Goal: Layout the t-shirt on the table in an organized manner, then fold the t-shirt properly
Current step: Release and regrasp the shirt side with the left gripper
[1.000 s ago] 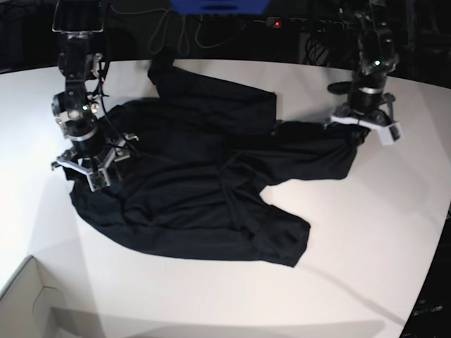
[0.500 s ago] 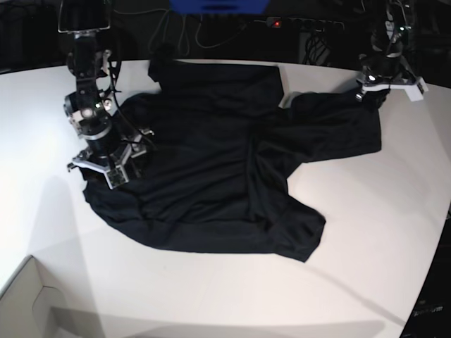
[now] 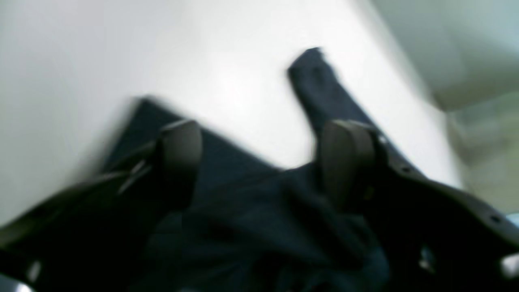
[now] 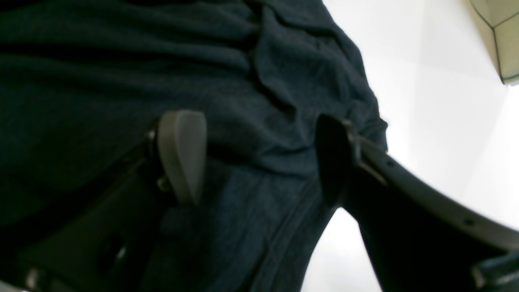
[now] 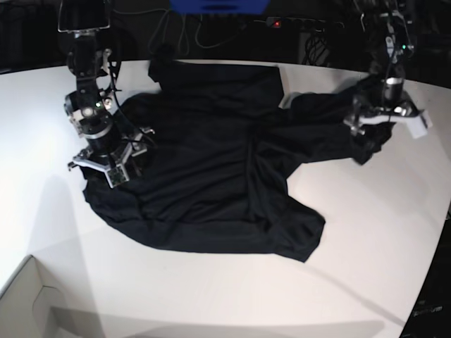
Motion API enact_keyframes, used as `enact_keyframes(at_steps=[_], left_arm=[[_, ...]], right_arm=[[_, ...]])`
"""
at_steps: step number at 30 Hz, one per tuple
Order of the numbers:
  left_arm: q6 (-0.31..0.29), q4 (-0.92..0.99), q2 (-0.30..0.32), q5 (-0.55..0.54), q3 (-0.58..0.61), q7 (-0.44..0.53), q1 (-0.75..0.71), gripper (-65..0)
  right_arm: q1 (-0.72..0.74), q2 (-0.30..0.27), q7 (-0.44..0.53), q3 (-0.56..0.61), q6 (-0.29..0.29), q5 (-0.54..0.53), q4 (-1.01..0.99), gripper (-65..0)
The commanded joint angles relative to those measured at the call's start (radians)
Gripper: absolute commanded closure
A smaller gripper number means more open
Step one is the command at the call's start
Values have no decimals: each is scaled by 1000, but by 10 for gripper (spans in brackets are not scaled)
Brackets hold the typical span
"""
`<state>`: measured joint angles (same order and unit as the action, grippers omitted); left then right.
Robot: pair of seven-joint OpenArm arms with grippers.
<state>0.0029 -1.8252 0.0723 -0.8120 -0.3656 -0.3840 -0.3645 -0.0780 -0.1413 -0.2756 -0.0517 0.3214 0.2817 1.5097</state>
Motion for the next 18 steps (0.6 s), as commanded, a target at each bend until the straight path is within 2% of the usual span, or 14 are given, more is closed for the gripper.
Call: enact_keyframes(at_steps=[1, 7, 12, 15, 18], left_arm=[[1, 31, 7, 12, 38, 13, 38, -453], [1, 279, -4, 112, 244, 24, 235, -453], [1, 399, -4, 112, 302, 24, 310, -447], [-5, 471, -6, 110, 313, 24, 355, -398], [-7, 514, -24, 116, 317, 24, 381, -317]], right_arm=[[10, -7, 26, -4, -5, -5, 21, -423], [-13, -7, 26, -7, -5, -2, 22, -423], [-22, -13, 26, -9, -5, 0, 22, -423], [-27, -13, 26, -9, -5, 0, 24, -423], [-29, -13, 25, -17, -5, 1, 24, -423]])
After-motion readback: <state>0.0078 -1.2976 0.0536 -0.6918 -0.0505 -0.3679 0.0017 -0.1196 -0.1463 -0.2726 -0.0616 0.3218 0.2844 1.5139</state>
